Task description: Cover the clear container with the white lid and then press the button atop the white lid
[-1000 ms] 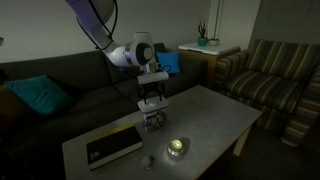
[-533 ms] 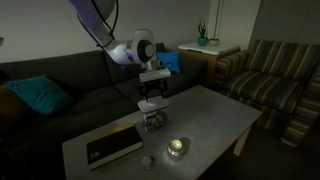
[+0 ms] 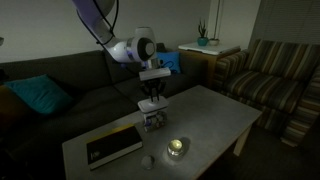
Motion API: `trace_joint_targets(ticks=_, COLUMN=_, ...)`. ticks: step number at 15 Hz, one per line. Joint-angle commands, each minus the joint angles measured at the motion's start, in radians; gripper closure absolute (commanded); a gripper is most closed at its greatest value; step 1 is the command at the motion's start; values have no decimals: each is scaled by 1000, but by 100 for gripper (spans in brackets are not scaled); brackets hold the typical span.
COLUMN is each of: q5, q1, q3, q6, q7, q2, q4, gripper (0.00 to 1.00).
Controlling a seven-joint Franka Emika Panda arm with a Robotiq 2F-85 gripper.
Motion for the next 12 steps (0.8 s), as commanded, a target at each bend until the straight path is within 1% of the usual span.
trace_joint_targets(ticks=1, q5=15, q1=-28, q3=31, q6=22, q7=-25, q2=-41, q4=-72, gripper=96)
trace_joint_targets(ticks=2, q5=17, q1=-32, q3=37, q6=24, q7=-25, q2=-40, q4=-73, gripper=99)
trace_joint_targets(ticks=3, q5=19, q1=-36, q3=42, q6=25, q7=-26, q2=-39, q4=-75, gripper=100)
trace_joint_targets(ticks=7, q5=23, q1=-48, q3=55, q6=64, q7=-20, q2=-14, q4=-69, gripper=100)
trace_joint_targets(ticks=12, q5=59, q1=-45, q3=48, q6=81, q7=-8, q2=80, q4=21, gripper=100)
